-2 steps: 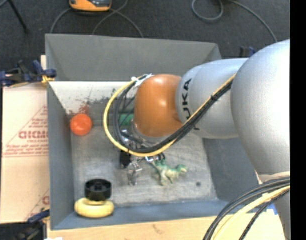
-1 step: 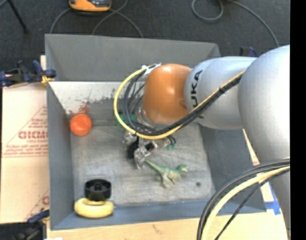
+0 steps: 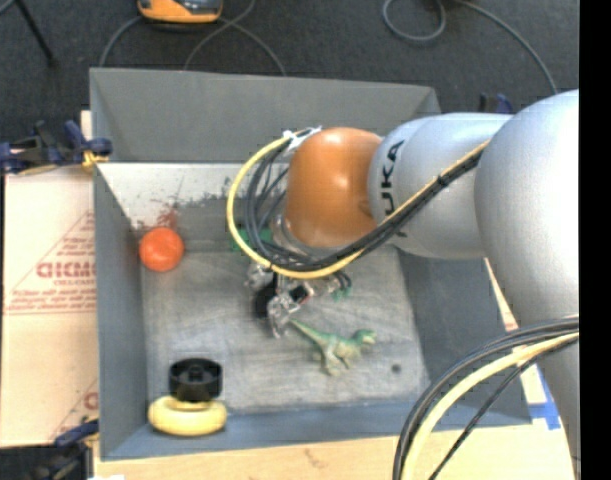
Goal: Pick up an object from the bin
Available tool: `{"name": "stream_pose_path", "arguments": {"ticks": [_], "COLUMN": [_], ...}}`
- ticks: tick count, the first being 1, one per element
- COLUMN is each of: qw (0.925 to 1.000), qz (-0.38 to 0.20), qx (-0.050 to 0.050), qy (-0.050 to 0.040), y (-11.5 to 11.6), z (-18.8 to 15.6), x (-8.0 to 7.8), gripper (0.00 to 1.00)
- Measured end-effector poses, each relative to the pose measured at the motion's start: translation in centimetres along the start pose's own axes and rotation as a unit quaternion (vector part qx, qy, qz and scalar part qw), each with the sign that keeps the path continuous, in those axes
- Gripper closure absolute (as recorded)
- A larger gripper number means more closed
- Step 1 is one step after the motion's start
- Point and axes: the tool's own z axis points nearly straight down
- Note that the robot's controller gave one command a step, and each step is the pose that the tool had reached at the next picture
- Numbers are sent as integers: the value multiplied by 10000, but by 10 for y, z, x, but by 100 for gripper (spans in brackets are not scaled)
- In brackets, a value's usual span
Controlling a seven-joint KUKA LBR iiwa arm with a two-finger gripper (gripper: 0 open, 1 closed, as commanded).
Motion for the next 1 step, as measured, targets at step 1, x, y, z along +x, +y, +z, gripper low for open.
{"name": "stream_pose_path", "arguments": {"ticks": [1], "qw": [9992], "qz": [-392], "qx": [20], "qy": [4], "y": [-12], "z": [-186], "x": [-10], "gripper": [100]}}
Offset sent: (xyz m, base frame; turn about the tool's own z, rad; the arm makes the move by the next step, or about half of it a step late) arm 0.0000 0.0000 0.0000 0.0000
